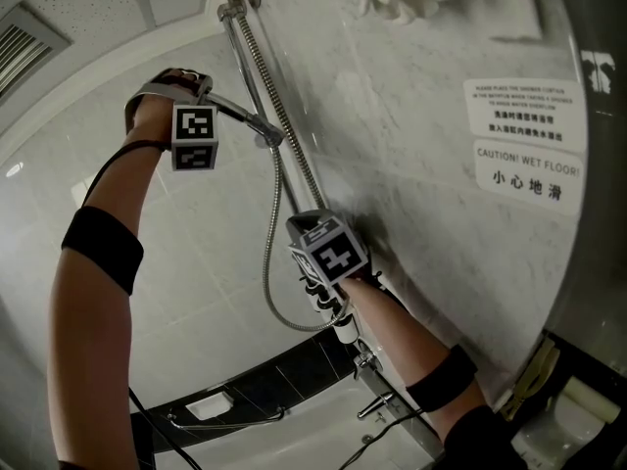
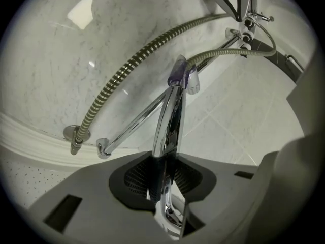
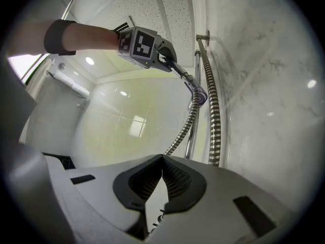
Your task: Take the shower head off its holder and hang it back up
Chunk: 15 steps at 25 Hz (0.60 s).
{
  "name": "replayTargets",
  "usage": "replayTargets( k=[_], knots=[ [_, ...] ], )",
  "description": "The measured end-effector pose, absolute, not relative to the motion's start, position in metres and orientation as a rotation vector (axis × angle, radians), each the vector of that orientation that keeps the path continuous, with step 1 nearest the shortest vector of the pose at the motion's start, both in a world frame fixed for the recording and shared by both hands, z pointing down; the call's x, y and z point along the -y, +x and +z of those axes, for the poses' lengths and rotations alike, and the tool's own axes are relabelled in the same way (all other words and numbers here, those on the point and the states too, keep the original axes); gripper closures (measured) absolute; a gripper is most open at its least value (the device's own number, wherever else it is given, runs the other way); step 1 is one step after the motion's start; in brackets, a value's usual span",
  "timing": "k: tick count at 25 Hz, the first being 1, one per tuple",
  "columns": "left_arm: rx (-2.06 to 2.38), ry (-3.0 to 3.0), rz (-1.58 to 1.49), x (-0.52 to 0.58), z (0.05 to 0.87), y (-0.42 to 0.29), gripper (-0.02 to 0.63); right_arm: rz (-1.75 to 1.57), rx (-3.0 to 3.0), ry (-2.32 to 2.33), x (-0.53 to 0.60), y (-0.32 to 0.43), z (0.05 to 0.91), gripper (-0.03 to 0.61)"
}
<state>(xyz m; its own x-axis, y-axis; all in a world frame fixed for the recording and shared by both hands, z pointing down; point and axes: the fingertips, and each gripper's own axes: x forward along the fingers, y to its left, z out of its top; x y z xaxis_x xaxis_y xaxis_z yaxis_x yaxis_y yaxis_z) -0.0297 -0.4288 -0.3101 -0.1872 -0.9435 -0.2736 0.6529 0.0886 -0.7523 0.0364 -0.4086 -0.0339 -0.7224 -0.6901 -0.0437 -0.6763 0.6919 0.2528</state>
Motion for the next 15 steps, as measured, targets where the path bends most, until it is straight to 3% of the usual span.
replayTargets(
  k=[12, 14, 15],
  knots=[
    [-0.918, -0.318, -1.453, 0.452, -0.319, -0.030, 0.506, -0.382, 2.836, 1.140, 0.406, 0.042, -0.025, 0.554],
    [-0.930, -0.343, -1.422, 0.450, -0.318, -0.026, 0.493, -0.374, 2.841, 1.139, 0.407, 0.042, -0.024, 0.554],
    [-0.932, -0.359, -1.405, 0.446, -0.315, -0.022, 0.448, -0.371, 2.843, 1.136, 0.407, 0.041, -0.024, 0.554]
  ],
)
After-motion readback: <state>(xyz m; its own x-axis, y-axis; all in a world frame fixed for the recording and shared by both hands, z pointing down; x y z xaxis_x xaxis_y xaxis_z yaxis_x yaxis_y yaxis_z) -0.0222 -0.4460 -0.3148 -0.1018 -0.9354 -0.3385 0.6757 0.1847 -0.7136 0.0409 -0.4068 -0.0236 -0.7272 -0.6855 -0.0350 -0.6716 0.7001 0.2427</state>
